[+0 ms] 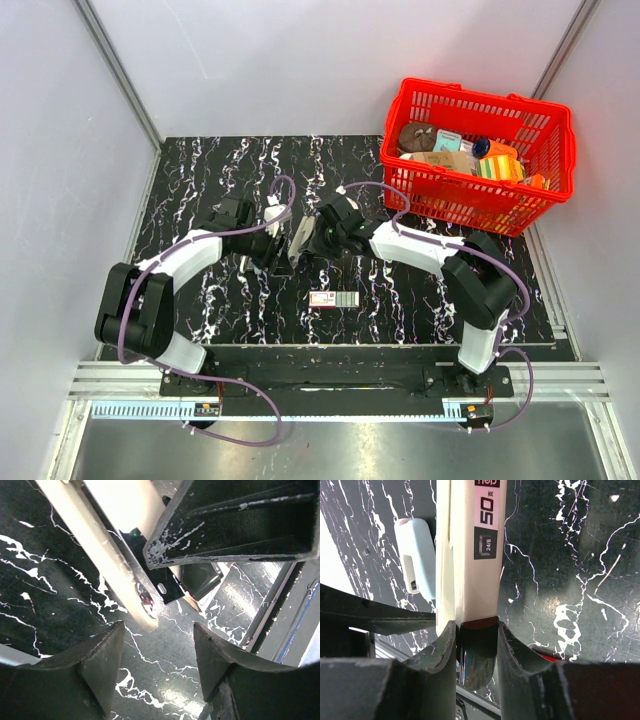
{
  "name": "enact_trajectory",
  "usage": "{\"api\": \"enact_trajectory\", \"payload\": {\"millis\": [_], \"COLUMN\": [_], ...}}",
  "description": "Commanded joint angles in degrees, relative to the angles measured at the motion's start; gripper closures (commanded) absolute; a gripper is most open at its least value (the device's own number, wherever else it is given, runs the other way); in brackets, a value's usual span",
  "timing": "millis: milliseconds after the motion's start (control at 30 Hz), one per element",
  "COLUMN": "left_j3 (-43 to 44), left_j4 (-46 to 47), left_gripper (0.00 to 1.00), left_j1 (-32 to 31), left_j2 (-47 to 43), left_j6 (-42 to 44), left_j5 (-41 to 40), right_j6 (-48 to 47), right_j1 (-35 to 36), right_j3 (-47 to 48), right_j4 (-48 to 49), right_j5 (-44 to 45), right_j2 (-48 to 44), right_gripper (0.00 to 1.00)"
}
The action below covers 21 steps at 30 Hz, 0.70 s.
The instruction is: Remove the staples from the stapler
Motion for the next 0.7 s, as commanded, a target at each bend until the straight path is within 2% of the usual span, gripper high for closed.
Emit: {"api": "enact_trajectory", "payload": {"millis": [0, 233, 300, 400, 533, 667], "left_j3": [0.93, 2.26, 2.43, 2.52, 2.34, 1.81], "left_j4": [0.23, 1.19, 2.25, 3.92, 5.94, 7.53], "left_gripper": [0.38, 0.36, 0.38, 0.56, 0.85, 0.95], "left_j1": [-0.31, -0.40, -0.49, -0.40, -0.49, -0.40], "left_j2": [0.62, 2.90, 2.99, 3.08, 2.38, 1.06], "left_j6": [3.00, 3.53, 3.70, 4.15, 3.62, 4.14], "left_j5": [4.58, 5.64, 5.64, 6.08, 5.11, 3.36], "right_j6": [1.74, 2.97, 3.24, 3.68, 4.47, 4.47], "right_j1": [-0.56, -0.47, -0.47, -0.47, -0.47, -0.47], "right_j3": [0.38, -0.59, -0.68, -1.20, -3.14, -4.02], "right_j4": [6.22, 8.33, 9.12, 10.00, 11.84, 12.46], "right_j5": [0.90, -1.12, -2.26, -3.84, -5.34, -6.31], "right_j2": [-4.86, -5.65, -5.56, -5.30, -5.04, -4.95], "right_gripper": [1.00, 1.00, 1.00, 1.00, 1.00, 1.00]}}
